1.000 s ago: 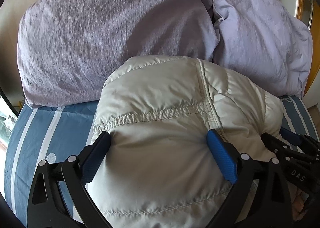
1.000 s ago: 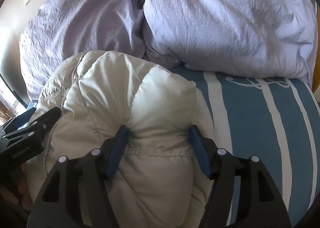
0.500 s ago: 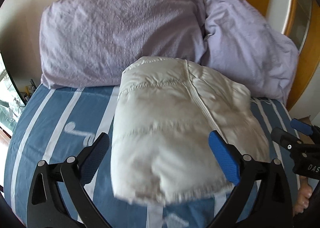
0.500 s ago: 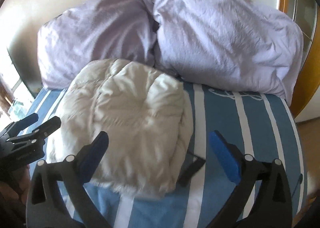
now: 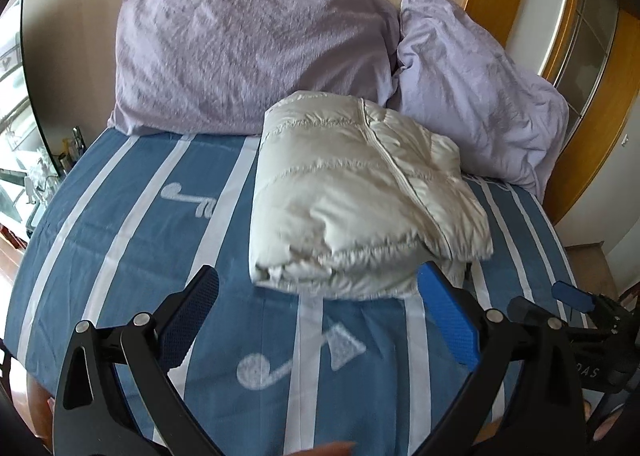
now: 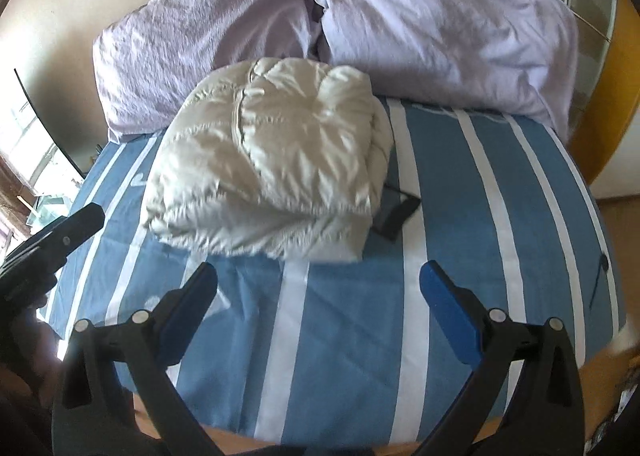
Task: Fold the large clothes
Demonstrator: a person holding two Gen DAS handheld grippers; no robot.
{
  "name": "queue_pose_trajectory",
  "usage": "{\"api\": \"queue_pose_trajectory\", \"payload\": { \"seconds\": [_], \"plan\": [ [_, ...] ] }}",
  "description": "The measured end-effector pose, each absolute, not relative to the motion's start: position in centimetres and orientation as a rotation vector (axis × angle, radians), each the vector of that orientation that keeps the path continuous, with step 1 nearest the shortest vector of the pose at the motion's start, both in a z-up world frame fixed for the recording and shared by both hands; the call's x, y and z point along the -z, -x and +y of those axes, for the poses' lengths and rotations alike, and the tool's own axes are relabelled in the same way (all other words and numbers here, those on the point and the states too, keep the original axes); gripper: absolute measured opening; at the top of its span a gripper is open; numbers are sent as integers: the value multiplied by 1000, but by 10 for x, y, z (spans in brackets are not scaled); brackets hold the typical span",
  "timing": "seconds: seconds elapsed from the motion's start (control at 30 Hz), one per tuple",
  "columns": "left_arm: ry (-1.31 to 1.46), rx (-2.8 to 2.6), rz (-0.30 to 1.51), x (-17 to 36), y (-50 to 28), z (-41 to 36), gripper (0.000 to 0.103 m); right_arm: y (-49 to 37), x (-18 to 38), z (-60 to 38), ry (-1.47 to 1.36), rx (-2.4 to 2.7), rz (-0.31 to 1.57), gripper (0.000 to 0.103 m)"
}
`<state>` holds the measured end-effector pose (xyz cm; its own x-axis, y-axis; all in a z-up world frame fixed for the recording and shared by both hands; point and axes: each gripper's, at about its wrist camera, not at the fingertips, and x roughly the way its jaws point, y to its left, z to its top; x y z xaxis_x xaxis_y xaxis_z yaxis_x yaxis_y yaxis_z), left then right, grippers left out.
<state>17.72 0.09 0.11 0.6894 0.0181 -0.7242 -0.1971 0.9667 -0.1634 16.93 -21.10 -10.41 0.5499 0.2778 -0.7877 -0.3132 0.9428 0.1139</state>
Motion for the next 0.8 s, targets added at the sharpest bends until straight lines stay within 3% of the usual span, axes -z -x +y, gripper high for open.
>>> {"api": "queue_pose_trajectory", "payload": {
  "seconds": [0.8],
  "plan": [
    [247,-116,820,7,-136,-8,100,-134,100,-217,-2,-379,906,101]
  ]
}}
